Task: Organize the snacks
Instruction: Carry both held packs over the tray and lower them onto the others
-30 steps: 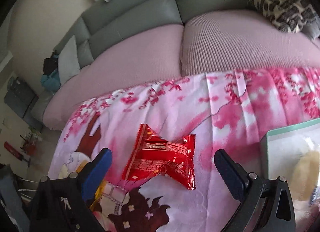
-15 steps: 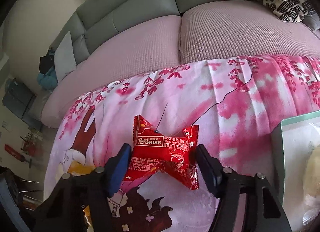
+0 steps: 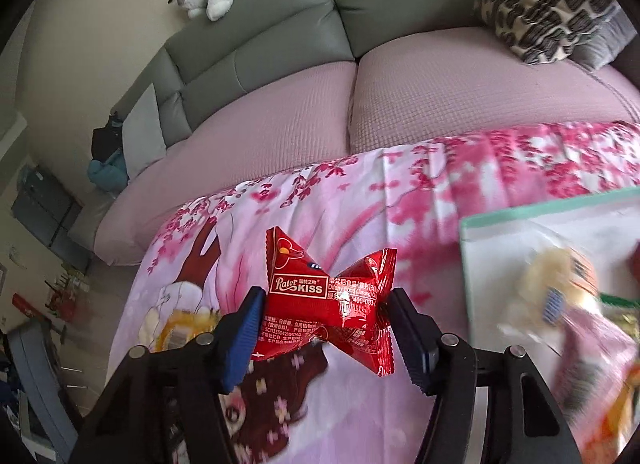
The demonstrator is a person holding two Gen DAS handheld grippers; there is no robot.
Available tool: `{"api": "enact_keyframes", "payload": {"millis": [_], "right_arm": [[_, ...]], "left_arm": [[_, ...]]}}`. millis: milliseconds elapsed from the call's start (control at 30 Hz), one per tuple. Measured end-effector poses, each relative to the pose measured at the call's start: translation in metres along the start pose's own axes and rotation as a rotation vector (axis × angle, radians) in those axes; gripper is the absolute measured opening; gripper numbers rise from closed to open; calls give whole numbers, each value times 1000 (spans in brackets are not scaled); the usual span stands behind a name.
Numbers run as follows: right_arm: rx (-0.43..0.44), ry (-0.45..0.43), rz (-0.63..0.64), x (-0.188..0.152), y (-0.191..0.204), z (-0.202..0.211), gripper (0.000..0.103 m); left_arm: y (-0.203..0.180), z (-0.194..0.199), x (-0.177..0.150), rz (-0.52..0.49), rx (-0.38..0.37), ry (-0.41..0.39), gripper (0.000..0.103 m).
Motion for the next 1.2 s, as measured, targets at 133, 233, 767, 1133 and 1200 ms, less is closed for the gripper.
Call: {"api": "enact_keyframes", "payload": {"millis": [133,233,767,1133,1200], "right_arm": [[-24,-29,-29,-14,-21,32,66],[-61,-78,-42,-21,-42,64,66],[-232,-193,-246,-37,-173,137,66],[-262,-170,-289,-46,-208,135,66],[-265,-165,-283,-46,-208,134,66]], "left_arm": [[-35,16,-8,-34,-44,-23,40],[-68,25,-15,-85,-78,-39,40],[-184,-7,-42,-304,-142,11,40],[-215,-22,-51,-361,-141,31,40],[-219,-25,-52,-366,-151,37,40]]}}
Point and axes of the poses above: each gripper's, at about its wrist camera, not at the fingertips, and z roughly against the way its jaws point, y to its left, x to its top, the point moved 9 cm from there along -z, roughly the way its jaws point, and after that the axes turned 10 degrees about y, right-handed, at the moved point
